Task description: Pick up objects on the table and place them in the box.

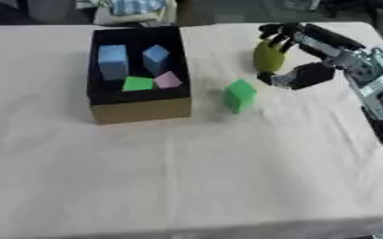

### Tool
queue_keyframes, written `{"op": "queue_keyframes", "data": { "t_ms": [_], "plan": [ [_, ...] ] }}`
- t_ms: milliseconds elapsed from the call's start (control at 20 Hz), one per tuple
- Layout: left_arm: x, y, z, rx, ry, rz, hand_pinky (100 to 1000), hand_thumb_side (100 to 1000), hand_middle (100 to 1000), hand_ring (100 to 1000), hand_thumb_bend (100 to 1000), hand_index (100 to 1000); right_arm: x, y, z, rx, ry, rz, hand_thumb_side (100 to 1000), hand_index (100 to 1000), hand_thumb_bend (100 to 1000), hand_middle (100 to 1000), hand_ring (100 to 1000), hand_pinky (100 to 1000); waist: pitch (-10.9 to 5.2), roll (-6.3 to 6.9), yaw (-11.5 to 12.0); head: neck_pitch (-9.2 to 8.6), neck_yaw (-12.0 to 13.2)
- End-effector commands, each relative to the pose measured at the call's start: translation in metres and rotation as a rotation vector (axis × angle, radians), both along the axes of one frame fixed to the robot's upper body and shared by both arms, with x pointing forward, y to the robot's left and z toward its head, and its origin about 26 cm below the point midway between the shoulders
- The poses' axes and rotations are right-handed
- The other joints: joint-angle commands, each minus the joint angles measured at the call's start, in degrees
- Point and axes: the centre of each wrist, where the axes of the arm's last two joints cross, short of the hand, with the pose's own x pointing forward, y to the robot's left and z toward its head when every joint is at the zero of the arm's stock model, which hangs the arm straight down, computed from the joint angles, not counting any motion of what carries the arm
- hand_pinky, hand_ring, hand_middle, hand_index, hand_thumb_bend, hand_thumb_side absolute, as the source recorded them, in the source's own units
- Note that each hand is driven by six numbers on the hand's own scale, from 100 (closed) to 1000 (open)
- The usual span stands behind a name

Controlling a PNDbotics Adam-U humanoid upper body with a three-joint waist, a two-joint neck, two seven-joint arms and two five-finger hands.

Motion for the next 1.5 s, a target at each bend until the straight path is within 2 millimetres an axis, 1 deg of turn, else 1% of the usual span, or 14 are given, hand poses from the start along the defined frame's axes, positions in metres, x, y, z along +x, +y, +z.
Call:
{"op": "queue_keyframes", "data": {
  "t_ms": [50,350,700,850,1150,1500],
  "plan": [
    [-0.001,0.002,0.008,0.016,-0.019,-0.003,822,580,692,708,718,832,0.005,0.007,0.010,-0.045,-0.032,0.019,511,1000,393,875,820,726,-0.93,-0.55,0.0,0.28,-0.3],
    [-0.001,0.001,0.005,0.018,-0.005,-0.010,821,583,690,706,715,833,0.011,0.024,0.003,-0.110,-0.022,0.071,516,1000,397,878,822,731,-0.91,-0.64,0.2,0.28,-0.5],
    [-0.001,0.000,0.003,0.016,0.004,-0.016,821,584,689,705,714,833,0.016,0.034,-0.014,-0.154,0.012,0.084,522,1000,397,880,826,736,-0.91,-0.71,0.4,0.28,-0.6],
    [-0.001,-0.001,0.001,0.014,0.009,-0.019,820,585,689,704,714,833,0.019,0.034,-0.020,-0.169,0.021,0.067,524,1000,399,881,830,738,-0.91,-0.71,0.5,0.28,-0.7],
    [-0.001,-0.003,0.000,0.010,0.014,-0.025,821,588,688,704,710,833,0.024,0.028,-0.033,-0.201,0.035,-0.002,528,1000,410,887,880,776,-0.89,-0.60,0.7,0.28,-0.9],
    [-0.001,-0.004,-0.001,0.006,0.018,-0.027,821,588,688,704,709,833,0.028,0.020,-0.047,-0.242,0.036,-0.070,526,1000,416,890,891,788,-0.91,-0.40,0.9,0.28,-0.8]
  ]
}}
